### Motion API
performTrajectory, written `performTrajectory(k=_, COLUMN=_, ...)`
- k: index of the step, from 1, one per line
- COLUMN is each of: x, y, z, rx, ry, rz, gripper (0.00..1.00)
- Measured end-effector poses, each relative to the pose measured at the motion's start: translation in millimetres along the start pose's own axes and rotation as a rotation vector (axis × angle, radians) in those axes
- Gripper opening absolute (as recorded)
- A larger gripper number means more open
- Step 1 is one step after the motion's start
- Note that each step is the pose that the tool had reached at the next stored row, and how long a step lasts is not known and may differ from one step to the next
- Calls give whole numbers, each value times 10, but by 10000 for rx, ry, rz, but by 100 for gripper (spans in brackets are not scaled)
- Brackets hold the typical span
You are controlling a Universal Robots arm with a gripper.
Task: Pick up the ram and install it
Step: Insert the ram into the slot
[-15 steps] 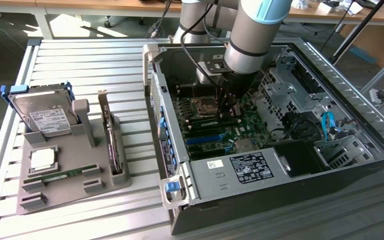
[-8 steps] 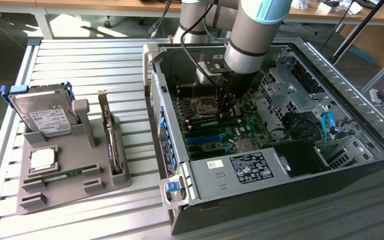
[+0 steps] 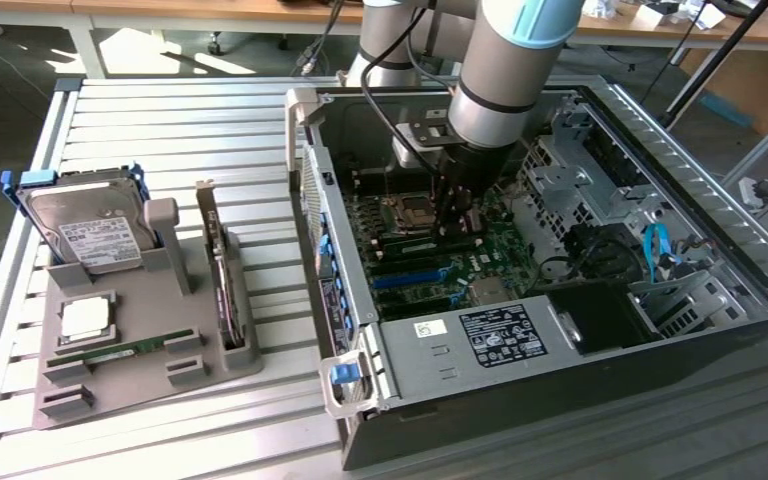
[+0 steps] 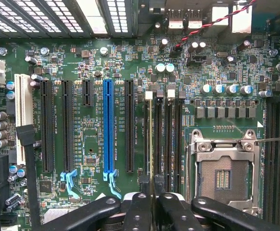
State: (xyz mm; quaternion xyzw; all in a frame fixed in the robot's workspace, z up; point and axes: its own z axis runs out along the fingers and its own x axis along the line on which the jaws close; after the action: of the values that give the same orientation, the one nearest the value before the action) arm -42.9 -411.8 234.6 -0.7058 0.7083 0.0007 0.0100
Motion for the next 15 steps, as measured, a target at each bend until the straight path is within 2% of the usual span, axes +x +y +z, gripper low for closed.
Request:
performTrajectory(k=1, x=0, y=0, z=0, rx=0, ry=1, rz=0, gripper=19)
performTrajectory(k=11, x=0, y=0, z=0, rx=1, ry=1, rz=0, gripper=19)
performTrajectory(k=15, x=-1, y=-1, z=-77, rx=1, ry=6, rz=-1, gripper=19)
